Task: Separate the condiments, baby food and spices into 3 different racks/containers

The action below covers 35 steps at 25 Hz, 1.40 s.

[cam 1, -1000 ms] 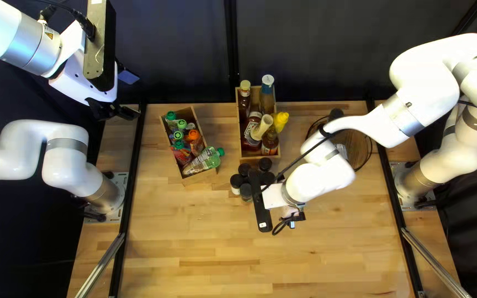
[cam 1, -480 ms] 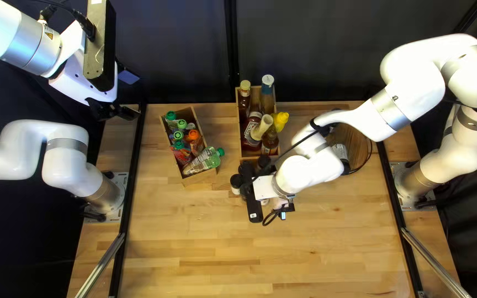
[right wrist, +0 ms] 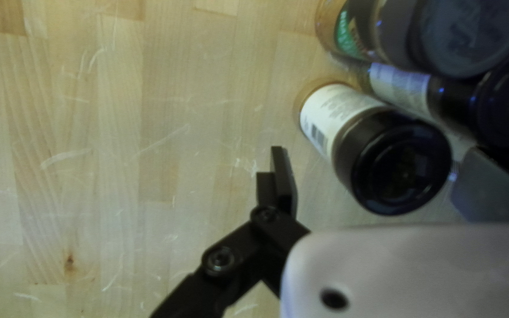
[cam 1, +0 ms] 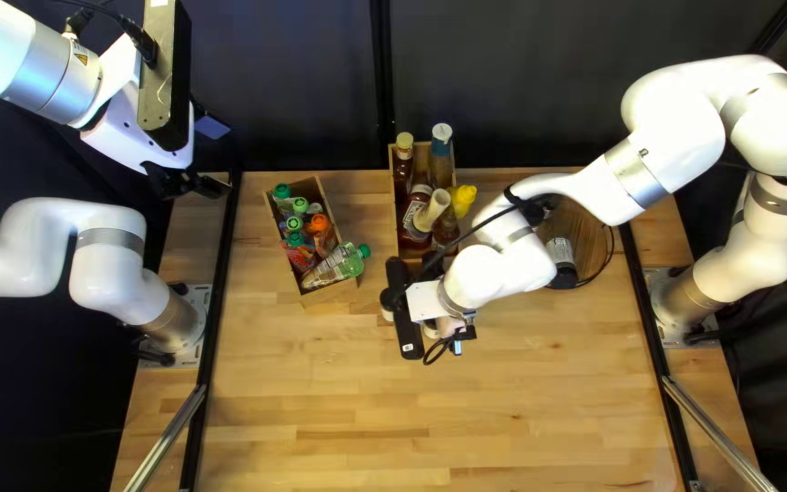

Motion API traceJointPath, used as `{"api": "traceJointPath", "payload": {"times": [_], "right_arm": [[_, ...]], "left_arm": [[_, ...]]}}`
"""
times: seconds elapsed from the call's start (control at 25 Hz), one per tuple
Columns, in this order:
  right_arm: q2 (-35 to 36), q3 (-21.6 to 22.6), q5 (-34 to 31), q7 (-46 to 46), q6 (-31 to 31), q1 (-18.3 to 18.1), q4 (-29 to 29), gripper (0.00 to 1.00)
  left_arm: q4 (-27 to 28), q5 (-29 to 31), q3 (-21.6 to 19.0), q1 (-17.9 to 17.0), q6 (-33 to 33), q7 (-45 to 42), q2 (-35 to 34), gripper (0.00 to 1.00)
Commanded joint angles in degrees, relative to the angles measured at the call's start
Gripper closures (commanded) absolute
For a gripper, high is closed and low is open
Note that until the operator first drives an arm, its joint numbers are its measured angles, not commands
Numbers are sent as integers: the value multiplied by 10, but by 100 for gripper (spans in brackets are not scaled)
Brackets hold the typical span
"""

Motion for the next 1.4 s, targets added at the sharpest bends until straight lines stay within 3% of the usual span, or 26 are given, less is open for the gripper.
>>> {"api": "traceJointPath", "payload": {"times": [0.04, 0.32, 0.44, 0.56, 0.68, 0.84, 1.16, 1.4], "right_arm": [[8, 2, 2, 3, 0, -1, -6, 99], [46, 20, 30, -10, 11, -9, -19, 100], [94, 41, 81, -47, 24, -23, -36, 100], [190, 45, 193, -138, 39, -40, -78, 100], [286, 5, 293, -228, 67, -27, -118, 100], [397, -73, 380, -329, 105, -11, -182, 100], [504, -180, 413, -421, 153, -26, -254, 100], [537, -188, 400, -403, 137, -46, -299, 100]], "left_arm": [[0, 0, 0, 0, 0, 0, 0, 0], [0, 0, 0, 0, 0, 0, 0, 0], [0, 0, 0, 0, 0, 0, 0, 0], [0, 0, 0, 0, 0, 0, 0, 0], [0, 0, 0, 0, 0, 0, 0, 0], [0, 0, 0, 0, 0, 0, 0, 0], [0, 0, 0, 0, 0, 0, 0, 0], [0, 0, 0, 0, 0, 0, 0, 0]]}}
